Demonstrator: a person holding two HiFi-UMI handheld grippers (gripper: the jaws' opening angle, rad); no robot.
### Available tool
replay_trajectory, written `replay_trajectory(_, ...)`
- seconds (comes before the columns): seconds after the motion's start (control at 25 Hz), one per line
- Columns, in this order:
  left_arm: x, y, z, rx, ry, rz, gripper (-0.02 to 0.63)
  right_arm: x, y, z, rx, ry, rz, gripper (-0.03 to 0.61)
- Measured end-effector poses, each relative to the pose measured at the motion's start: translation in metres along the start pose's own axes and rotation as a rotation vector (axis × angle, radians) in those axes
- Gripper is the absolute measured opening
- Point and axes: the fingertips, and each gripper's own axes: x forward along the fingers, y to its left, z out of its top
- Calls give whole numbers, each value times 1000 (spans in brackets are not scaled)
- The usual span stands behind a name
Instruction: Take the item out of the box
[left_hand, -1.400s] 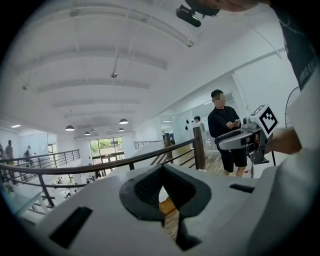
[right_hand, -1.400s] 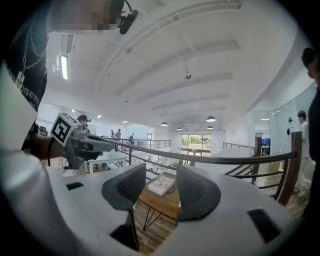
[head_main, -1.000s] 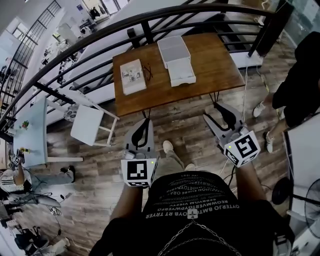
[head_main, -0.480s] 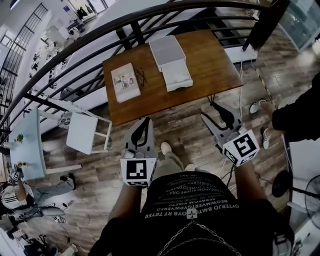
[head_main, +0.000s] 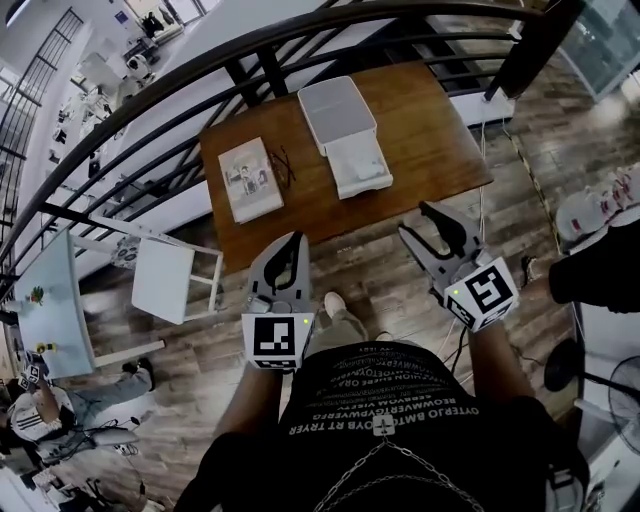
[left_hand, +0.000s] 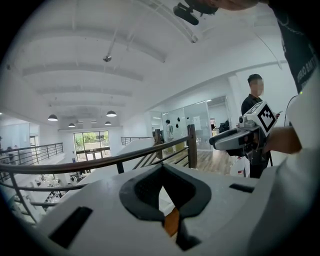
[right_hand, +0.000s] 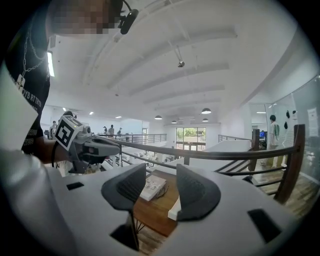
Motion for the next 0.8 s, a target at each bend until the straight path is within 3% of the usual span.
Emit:
replay_trajectory(0.56, 54, 83, 11, 3, -43, -44, 6, 83, -18, 29, -25, -1, -60, 186)
replay_trajectory(0.8, 64, 102, 5, 26, -53, -71, 6, 105, -14, 24, -7, 20, -79, 186)
